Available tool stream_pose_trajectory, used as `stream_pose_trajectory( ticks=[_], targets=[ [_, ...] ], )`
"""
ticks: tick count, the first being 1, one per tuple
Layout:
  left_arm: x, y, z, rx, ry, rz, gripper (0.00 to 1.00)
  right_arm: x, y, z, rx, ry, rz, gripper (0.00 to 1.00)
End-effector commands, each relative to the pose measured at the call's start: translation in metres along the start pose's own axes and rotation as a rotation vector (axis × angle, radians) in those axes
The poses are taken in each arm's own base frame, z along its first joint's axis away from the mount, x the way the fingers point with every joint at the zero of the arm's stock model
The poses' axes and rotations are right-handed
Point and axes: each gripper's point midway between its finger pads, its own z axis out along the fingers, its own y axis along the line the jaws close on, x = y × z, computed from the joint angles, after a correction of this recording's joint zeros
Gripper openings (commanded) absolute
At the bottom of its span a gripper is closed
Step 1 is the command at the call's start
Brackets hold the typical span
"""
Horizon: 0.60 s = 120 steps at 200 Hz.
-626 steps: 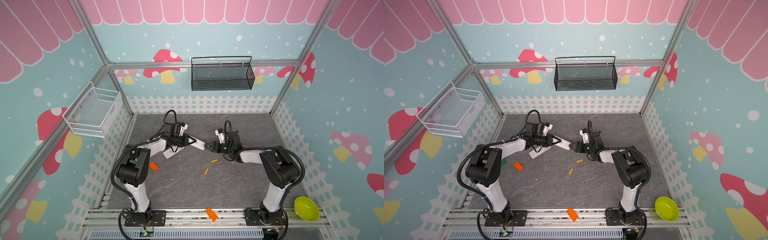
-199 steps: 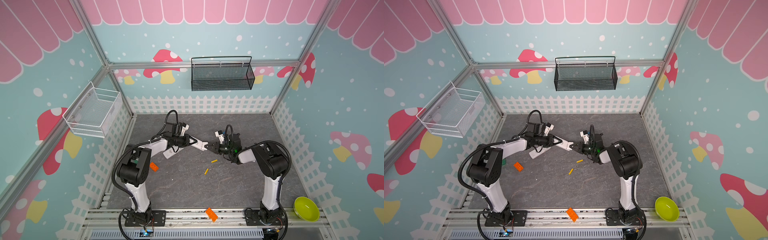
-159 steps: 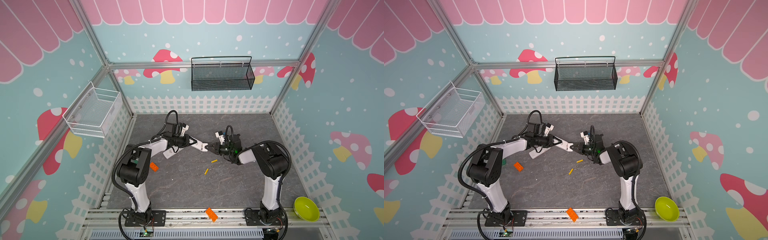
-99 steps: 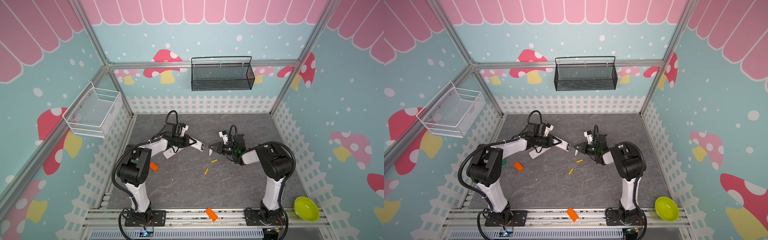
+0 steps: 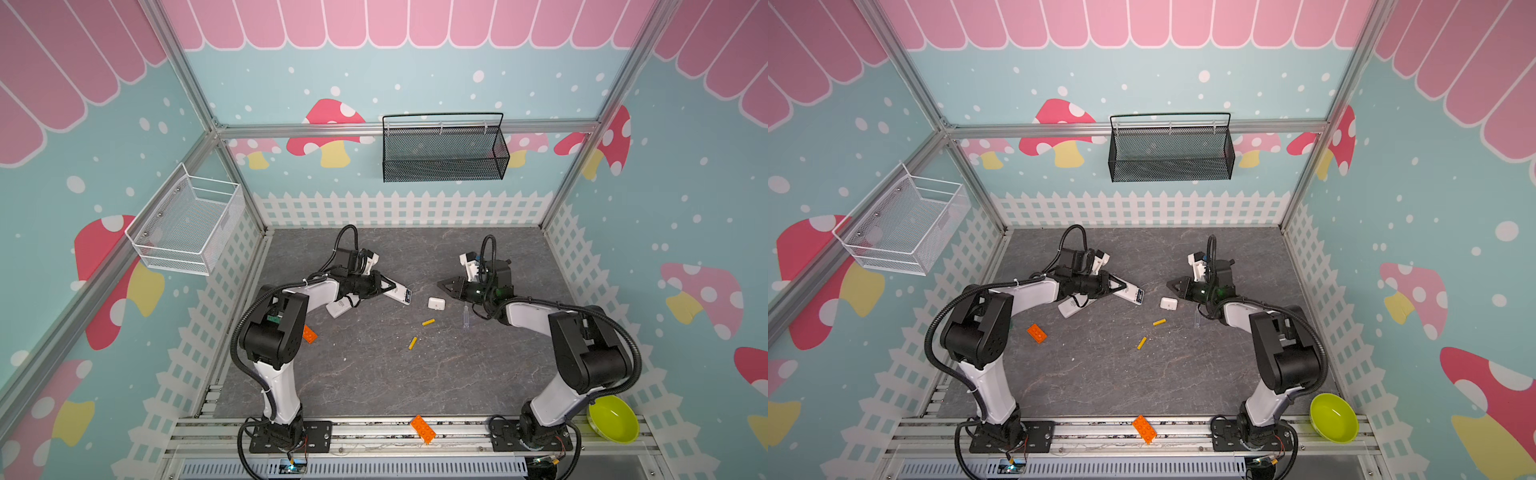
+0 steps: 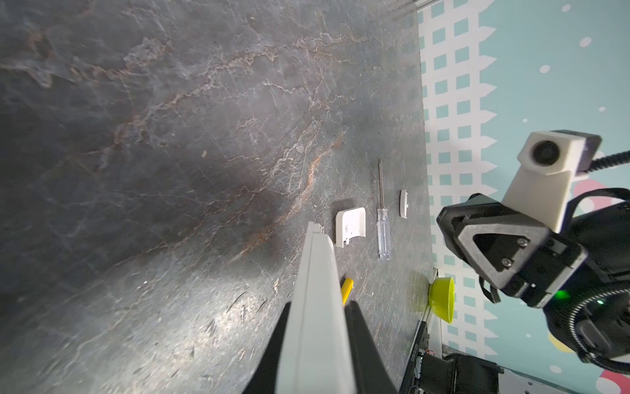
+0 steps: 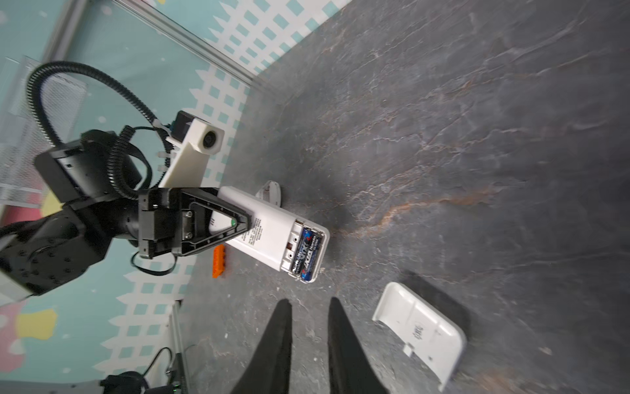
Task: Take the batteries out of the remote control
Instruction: 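Drop the battery cover on the table and draw the right gripper back, then set the open remote down with the left gripper while the right gripper grasps the screwdriver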
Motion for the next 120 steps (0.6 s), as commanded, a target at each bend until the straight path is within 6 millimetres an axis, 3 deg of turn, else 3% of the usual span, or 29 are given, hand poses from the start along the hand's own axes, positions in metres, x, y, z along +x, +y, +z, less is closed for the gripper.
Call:
stream_pose_trajectory(
  ticks=[1, 41, 82, 120],
  targets=[
    [0.007, 0.005, 0.008, -0.008, 0.001, -0.038, 0.02, 0.018, -0.040, -0.026, 0.298, 0.084, -0.086, 0.30],
    [0.024, 0.006, 0.009, -0.042, -0.004, -0.044, 0.05, 0.038, -0.070, -0.060, 0.540, 0.152, -0.076, 0.40],
    [0.031, 0.014, 0.002, -0.131, -0.015, -0.006, 0.32, 0.061, -0.088, -0.078, 0.640, 0.181, -0.068, 0.49],
    [0.040, 0.023, -0.004, -0.207, -0.019, 0.017, 0.45, 0.076, -0.094, -0.076, 0.650, 0.199, -0.042, 0.50]
  ],
)
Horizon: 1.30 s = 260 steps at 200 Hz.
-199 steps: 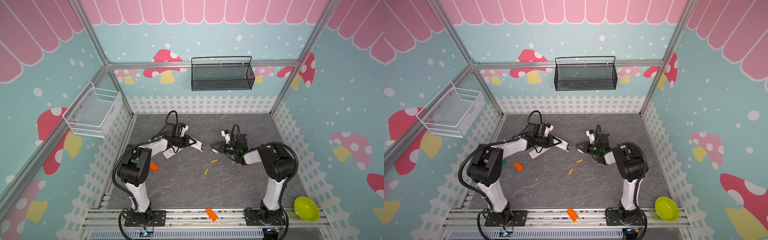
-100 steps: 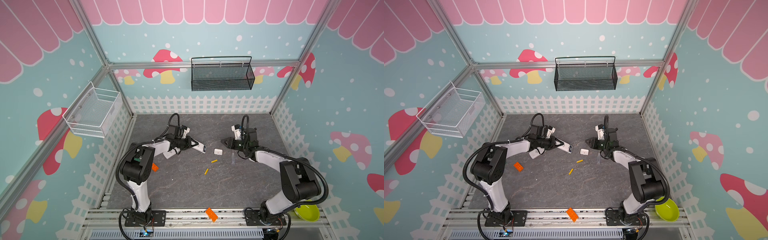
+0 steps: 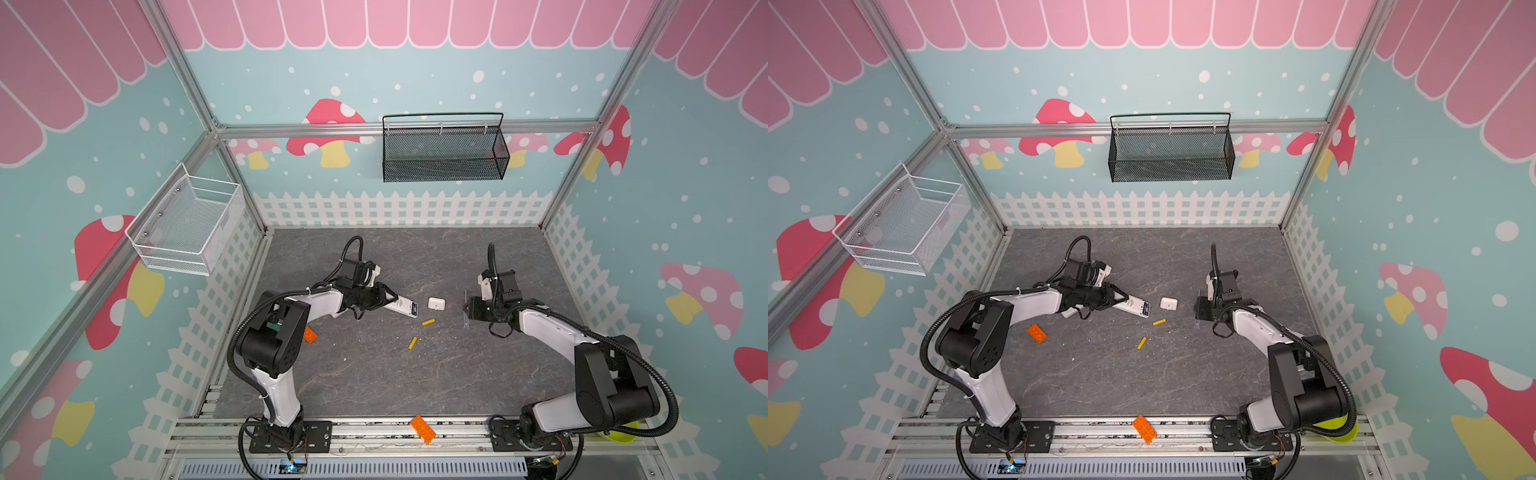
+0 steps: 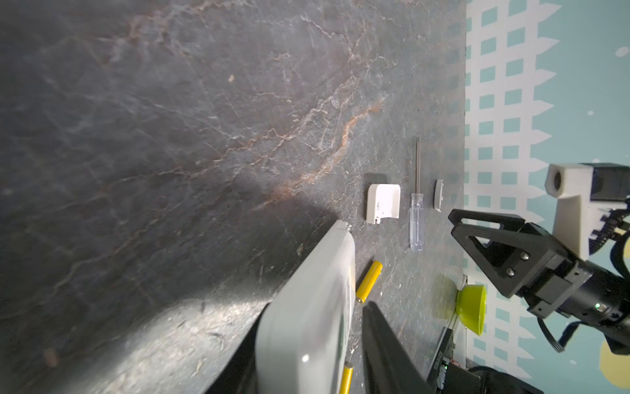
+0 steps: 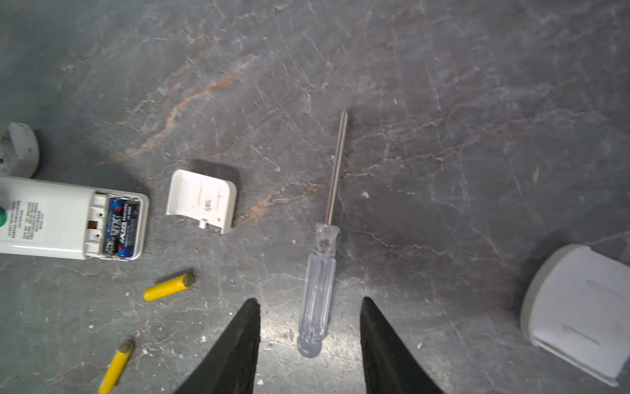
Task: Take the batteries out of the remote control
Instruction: 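Set the open remote down with the left gripper while the right gripper grasps the screwdriver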
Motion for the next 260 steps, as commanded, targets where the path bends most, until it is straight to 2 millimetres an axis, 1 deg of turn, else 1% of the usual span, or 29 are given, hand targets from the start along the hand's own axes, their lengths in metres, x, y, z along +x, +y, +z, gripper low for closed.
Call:
stream_pose_trajectory(
  ticks=[1, 23, 40, 57, 78, 101, 125, 144, 169, 185, 202, 216, 238, 260],
  targets=[
    [0.003, 0.007, -0.007, -0.068, -0.018, 0.031, 0.45, 0.013, -0.008, 0.001, 0.042, 0.030, -0.004, 0.50],
    [0.007, 0.018, -0.009, -0.134, -0.019, 0.011, 0.49, 0.020, -0.006, 0.003, 0.043, 0.026, 0.003, 0.50],
    [0.005, 0.023, -0.011, -0.155, -0.037, 0.007, 0.52, 0.025, -0.002, 0.007, 0.032, 0.033, -0.001, 0.50],
    [0.003, 0.033, -0.014, -0.217, -0.039, 0.001, 0.54, 0.031, -0.002, 0.010, 0.038, 0.054, -0.010, 0.51],
    [0.002, 0.032, -0.015, -0.218, -0.046, 0.001, 0.56, 0.033, -0.004, 0.013, 0.047, 0.058, -0.019, 0.50],
    [-0.007, 0.020, -0.021, -0.216, -0.057, 0.060, 0.60, 0.034, -0.009, 0.015, 0.074, 0.072, -0.031, 0.46],
    [-0.021, 0.000, -0.034, -0.214, -0.078, 0.179, 0.64, 0.037, -0.012, 0.018, 0.089, 0.076, -0.043, 0.37],
    [-0.033, -0.011, -0.044, -0.215, -0.097, 0.230, 0.70, 0.040, -0.017, 0.022, 0.111, 0.091, -0.056, 0.33],
    [-0.040, -0.025, -0.057, -0.222, -0.107, 0.331, 0.77, 0.043, -0.019, 0.028, 0.114, 0.101, -0.059, 0.29],
    [-0.045, -0.033, -0.065, -0.186, -0.115, 0.357, 0.80, 0.038, -0.020, 0.030, 0.123, 0.094, -0.072, 0.26],
    [-0.052, -0.036, -0.076, -0.219, -0.134, 0.415, 0.83, 0.031, -0.019, 0.028, 0.124, 0.063, -0.088, 0.20],
    [-0.056, -0.043, -0.085, -0.230, -0.149, 0.476, 0.84, 0.024, -0.015, 0.028, 0.108, 0.036, -0.113, 0.17],
    [-0.057, -0.056, -0.096, -0.213, -0.145, 0.535, 0.85, 0.011, -0.003, 0.025, 0.055, -0.006, -0.174, 0.14],
    [-0.057, -0.073, -0.103, -0.153, -0.130, 0.570, 0.85, -0.010, 0.014, 0.013, -0.007, -0.092, -0.263, 0.10]
  ],
)
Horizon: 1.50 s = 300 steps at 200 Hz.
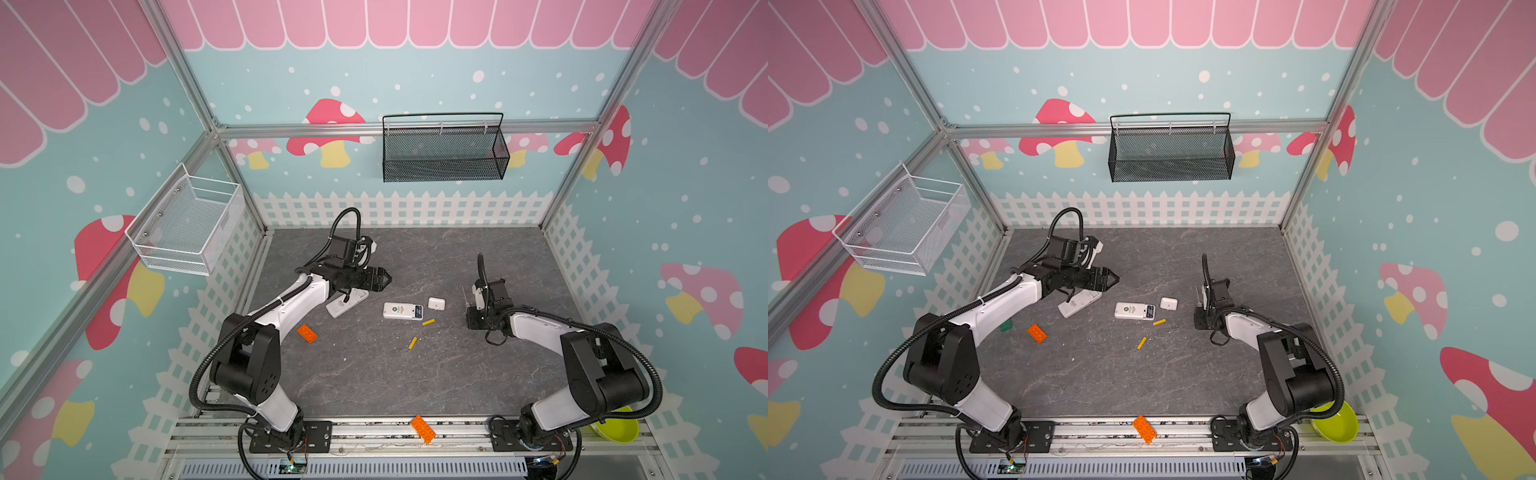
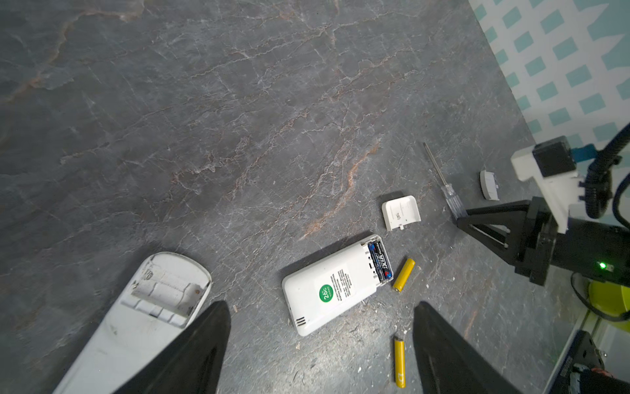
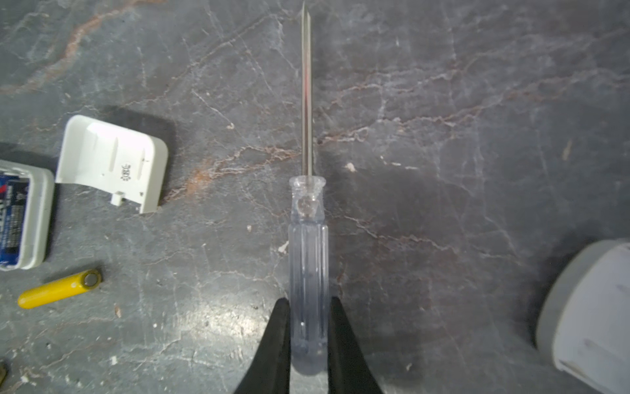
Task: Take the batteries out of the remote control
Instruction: 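Set the open remote down with the left gripper while the right gripper grasps the screwdriver, then lift the clear-handled screwdriver with the right gripper toward the left gripper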
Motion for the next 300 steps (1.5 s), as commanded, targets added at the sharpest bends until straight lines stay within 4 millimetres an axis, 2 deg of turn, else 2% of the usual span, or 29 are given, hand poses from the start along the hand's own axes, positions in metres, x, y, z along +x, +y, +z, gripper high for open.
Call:
stream_pose_trajectory(
  ticks=[1, 35, 62, 75, 93, 118, 133, 165, 192, 208, 223, 237, 265, 300],
  targets=[
    [-0.016, -0.017, -0.021, 0.058, -0.018, 0.098, 0.85, -0.032, 0.018, -0.015, -0.072, -0.122, -0.123, 0.10],
    [-0.017, -0.037, -0.038, 0.167, -0.011, 0.125, 0.85, -0.071, 0.055, -0.058, -0.197, -0.345, -0.298, 0.04],
    [-0.023, -0.055, -0.051, 0.278, -0.032, 0.102, 0.85, -0.080, 0.098, -0.089, -0.260, -0.483, -0.548, 0.03],
    [-0.025, -0.069, -0.060, 0.371, -0.037, 0.098, 0.84, -0.075, 0.118, -0.100, -0.318, -0.529, -0.666, 0.04],
    [-0.025, -0.082, -0.069, 0.464, -0.042, 0.098, 0.83, -0.069, 0.136, -0.111, -0.392, -0.572, -0.749, 0.04],
    [-0.020, -0.077, -0.074, 0.474, -0.047, 0.103, 0.82, -0.060, 0.160, -0.128, -0.491, -0.603, -0.814, 0.03],
    [-0.016, -0.079, -0.083, 0.508, -0.052, 0.139, 0.81, -0.049, 0.172, -0.137, -0.577, -0.606, -0.850, 0.03],
    [-0.001, -0.090, -0.096, 0.565, -0.021, 0.262, 0.78, -0.034, 0.183, -0.144, -0.687, -0.579, -0.867, 0.03],
    [0.022, -0.104, -0.102, 0.564, 0.047, 0.491, 0.78, -0.020, 0.195, -0.154, -0.819, -0.546, -0.878, 0.03],
    [0.022, -0.105, -0.107, 0.544, 0.063, 0.562, 0.78, -0.013, 0.198, -0.153, -0.859, -0.529, -0.883, 0.03],
    [0.019, -0.106, -0.114, 0.511, 0.078, 0.605, 0.78, -0.020, 0.191, -0.143, -0.786, -0.527, -0.866, 0.03],
    [0.011, -0.105, -0.118, 0.495, 0.071, 0.562, 0.80, -0.030, 0.182, -0.133, -0.653, -0.559, -0.874, 0.02],
    [0.002, -0.111, -0.113, 0.566, 0.048, 0.348, 0.80, -0.056, 0.159, -0.131, -0.306, -0.702, -0.944, 0.00],
    [-0.033, -0.087, -0.098, 0.560, -0.018, 0.004, 0.78, -0.074, 0.146, -0.141, 0.076, -0.811, -1.100, 0.00]
  ],
)
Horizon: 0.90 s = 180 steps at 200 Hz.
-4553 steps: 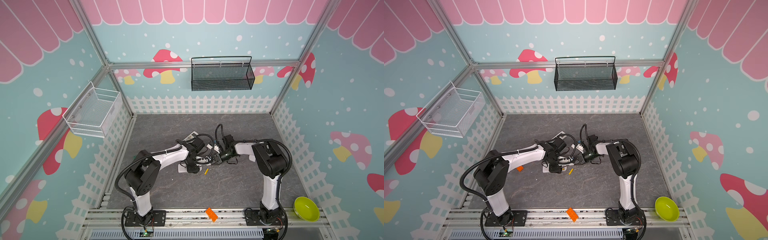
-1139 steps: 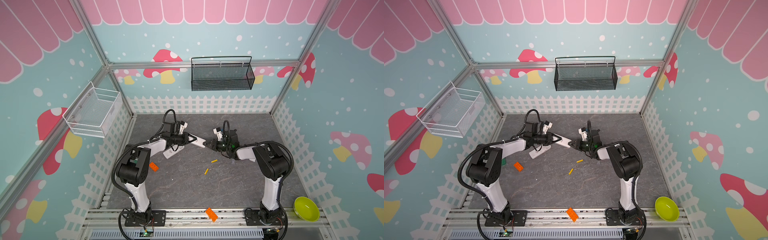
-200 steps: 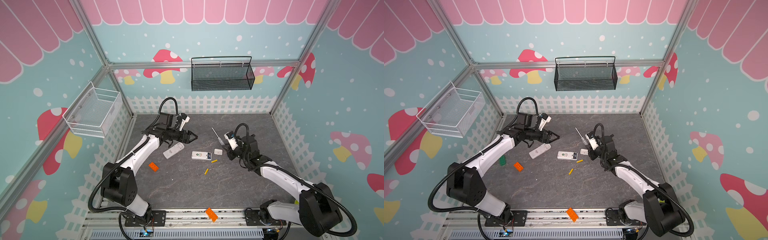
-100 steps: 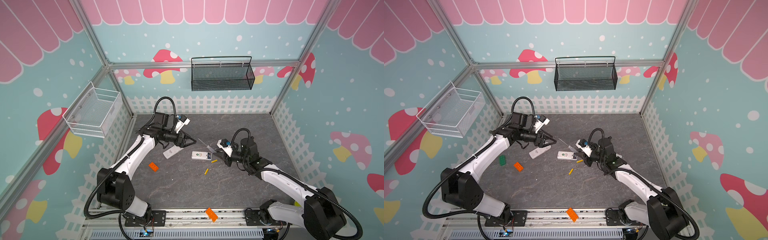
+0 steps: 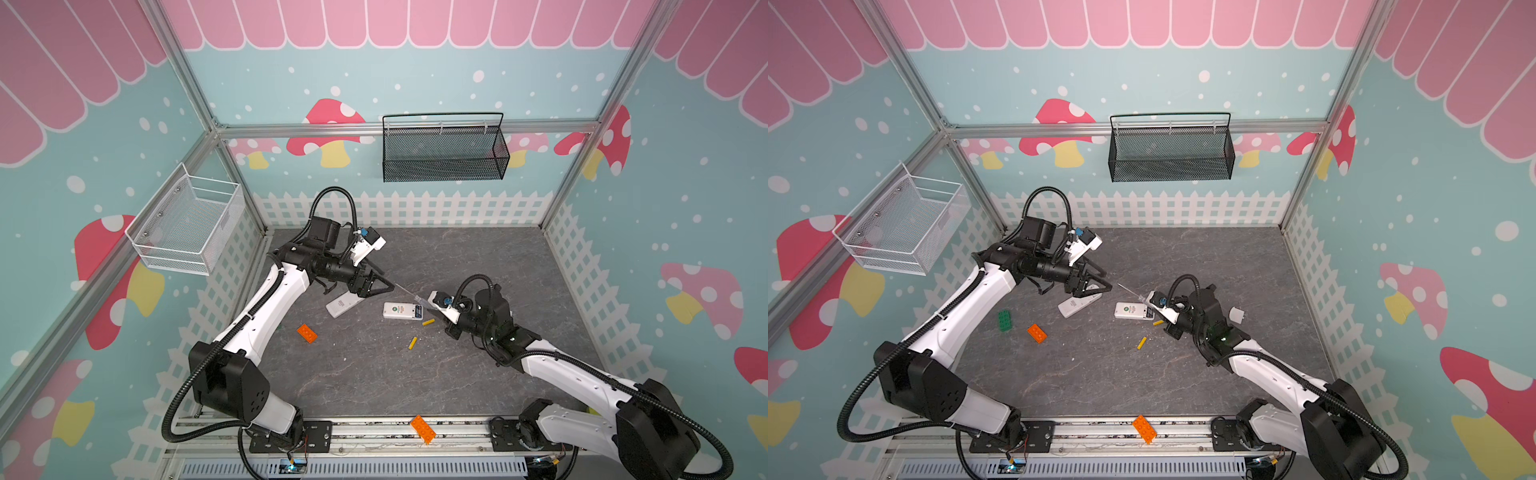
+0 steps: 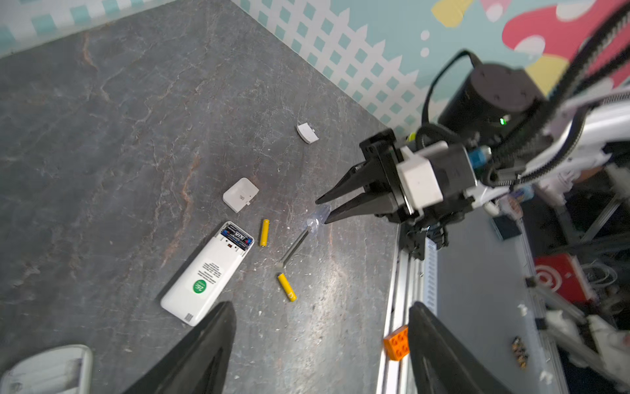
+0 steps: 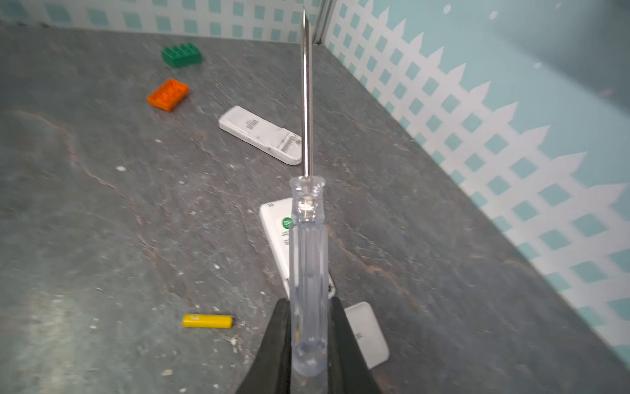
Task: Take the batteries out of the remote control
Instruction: 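Lift the clear-handled screwdriver with the right gripper toward the left gripper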
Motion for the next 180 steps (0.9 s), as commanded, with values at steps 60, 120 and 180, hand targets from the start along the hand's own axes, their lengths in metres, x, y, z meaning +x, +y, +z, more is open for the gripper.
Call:
stream_pose_trajectory(
  ticks=[60, 120, 180],
  targets=[
    [-0.020, 0.036, 0.012, 0.162, -0.218, -0.465, 0.74, -0.028, -0.049, -0.022, 0.585, 0.131, -0.602, 0.00],
    [-0.011, 0.046, 0.025, 0.179, -0.243, -0.539, 0.67, -0.047, -0.048, -0.026, 0.708, 0.133, -0.776, 0.00],
    [-0.007, 0.040, 0.038, 0.194, -0.210, -0.540, 0.61, -0.052, -0.039, -0.019, 0.710, 0.126, -0.870, 0.00]
  ],
)
